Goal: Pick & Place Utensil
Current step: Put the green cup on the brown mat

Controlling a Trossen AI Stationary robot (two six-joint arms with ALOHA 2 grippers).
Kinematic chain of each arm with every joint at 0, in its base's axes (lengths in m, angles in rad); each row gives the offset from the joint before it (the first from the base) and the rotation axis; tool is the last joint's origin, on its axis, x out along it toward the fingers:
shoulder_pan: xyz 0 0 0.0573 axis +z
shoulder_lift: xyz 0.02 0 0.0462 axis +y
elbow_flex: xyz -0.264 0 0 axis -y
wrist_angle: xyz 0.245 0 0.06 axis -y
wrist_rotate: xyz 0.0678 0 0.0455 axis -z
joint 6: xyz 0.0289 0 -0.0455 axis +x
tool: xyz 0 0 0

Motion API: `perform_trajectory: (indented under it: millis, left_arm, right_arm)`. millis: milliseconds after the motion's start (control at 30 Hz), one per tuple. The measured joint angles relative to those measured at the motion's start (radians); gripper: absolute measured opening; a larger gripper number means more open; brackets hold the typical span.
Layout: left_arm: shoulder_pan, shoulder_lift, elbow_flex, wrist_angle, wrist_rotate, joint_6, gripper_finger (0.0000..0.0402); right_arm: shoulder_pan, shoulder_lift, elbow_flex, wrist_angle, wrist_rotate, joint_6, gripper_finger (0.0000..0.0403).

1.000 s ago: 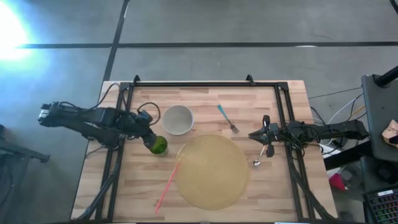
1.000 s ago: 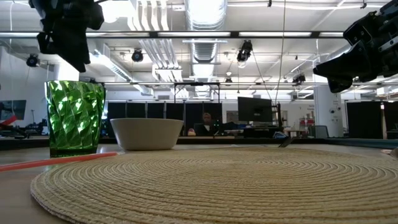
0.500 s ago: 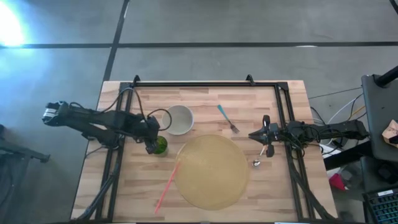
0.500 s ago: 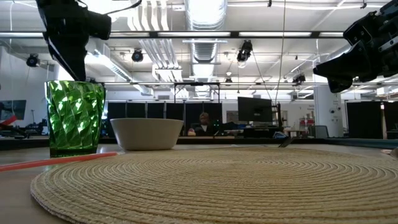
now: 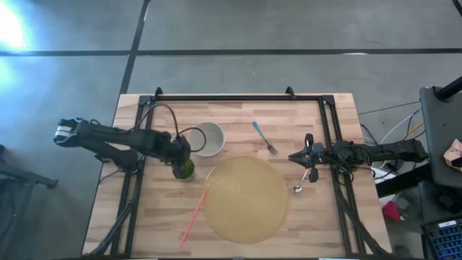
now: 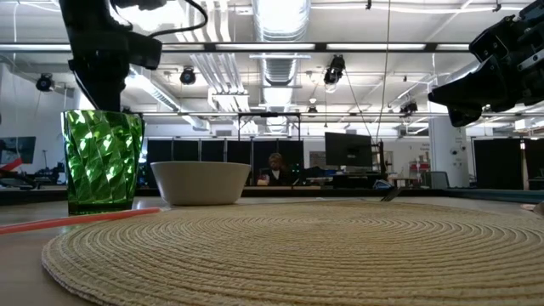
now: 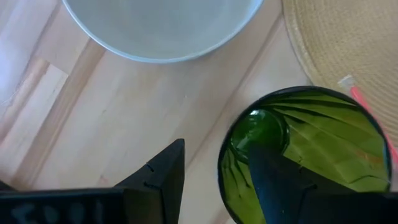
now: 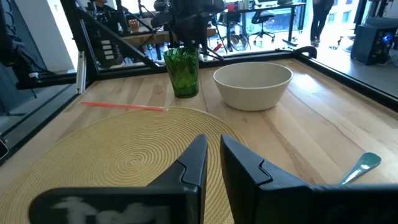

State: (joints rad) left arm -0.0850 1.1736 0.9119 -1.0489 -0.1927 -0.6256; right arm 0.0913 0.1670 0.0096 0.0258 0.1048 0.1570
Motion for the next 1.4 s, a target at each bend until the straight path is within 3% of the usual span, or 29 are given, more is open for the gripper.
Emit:
perform_trajectory:
  millis: [333,767,1000,1400]
  left_arm:
    - [0.020,0.058,0.000,0.000,0.069,0.025,0.0149]
    - [0.020,0.064,0.002,0.001,0.130,0.054,0.0009]
    - [0.020,0.059,0.048,-0.001,0.131,0.037,0.0005]
    - [0.020,0.059,0.271,0.001,0.123,-0.088,0.0003]
  right_arm:
    - [0.000,0.000,0.000,0.000,0.000,0.000,0.0043]
    - [0.000,0.000,0.000,0.000,0.000,0.000,0.0043]
    - [0.000,0.000,0.000,0.000,0.000,0.000,0.0043]
    - [0.000,0.000,0.000,0.000,0.000,0.000,0.0043]
